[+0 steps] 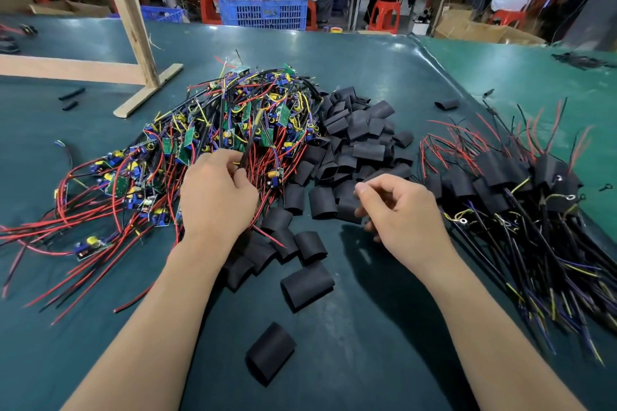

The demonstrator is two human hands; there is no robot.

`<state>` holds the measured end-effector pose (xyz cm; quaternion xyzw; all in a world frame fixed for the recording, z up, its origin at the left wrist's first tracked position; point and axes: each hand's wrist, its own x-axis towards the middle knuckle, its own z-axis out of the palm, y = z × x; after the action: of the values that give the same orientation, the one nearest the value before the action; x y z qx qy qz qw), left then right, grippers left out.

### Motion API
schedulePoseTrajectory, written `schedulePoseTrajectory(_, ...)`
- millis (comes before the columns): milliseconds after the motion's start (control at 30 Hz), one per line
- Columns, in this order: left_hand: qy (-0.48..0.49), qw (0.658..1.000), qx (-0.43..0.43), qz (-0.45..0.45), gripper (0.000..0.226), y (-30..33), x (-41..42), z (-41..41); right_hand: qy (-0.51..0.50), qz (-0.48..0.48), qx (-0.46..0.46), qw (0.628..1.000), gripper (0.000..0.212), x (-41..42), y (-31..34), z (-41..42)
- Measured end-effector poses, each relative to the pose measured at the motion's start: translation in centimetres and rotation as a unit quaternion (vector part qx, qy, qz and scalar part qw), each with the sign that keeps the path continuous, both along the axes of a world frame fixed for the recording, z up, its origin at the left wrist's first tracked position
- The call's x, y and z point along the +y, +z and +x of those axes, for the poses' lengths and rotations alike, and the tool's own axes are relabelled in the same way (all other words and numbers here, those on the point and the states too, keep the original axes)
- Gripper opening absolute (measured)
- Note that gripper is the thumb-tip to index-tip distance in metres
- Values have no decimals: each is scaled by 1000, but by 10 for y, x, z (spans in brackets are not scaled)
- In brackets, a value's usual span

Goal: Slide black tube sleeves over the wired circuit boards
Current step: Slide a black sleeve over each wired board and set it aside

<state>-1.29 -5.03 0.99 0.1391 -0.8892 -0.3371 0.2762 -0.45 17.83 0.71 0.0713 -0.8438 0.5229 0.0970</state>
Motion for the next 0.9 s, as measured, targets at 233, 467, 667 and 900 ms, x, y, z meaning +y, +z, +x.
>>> schedulePoseTrajectory(233,-85,960,119,238,19,11,6,4,9,24,5,1000,20,1,-4,-2)
schedulePoseTrajectory(467,-256,835,63,483,28,14,34,10,108,-143,-91,980,12,-9,6,5)
schedulePoseTrajectory(667,-342,846,35,408,23,9,42,15,221,-216,-156,938,21,-31,6,17)
schedulePoseTrajectory(900,-368,879,84,292,21,9,38,16,173,-310,-123,927,16,-20,14,12)
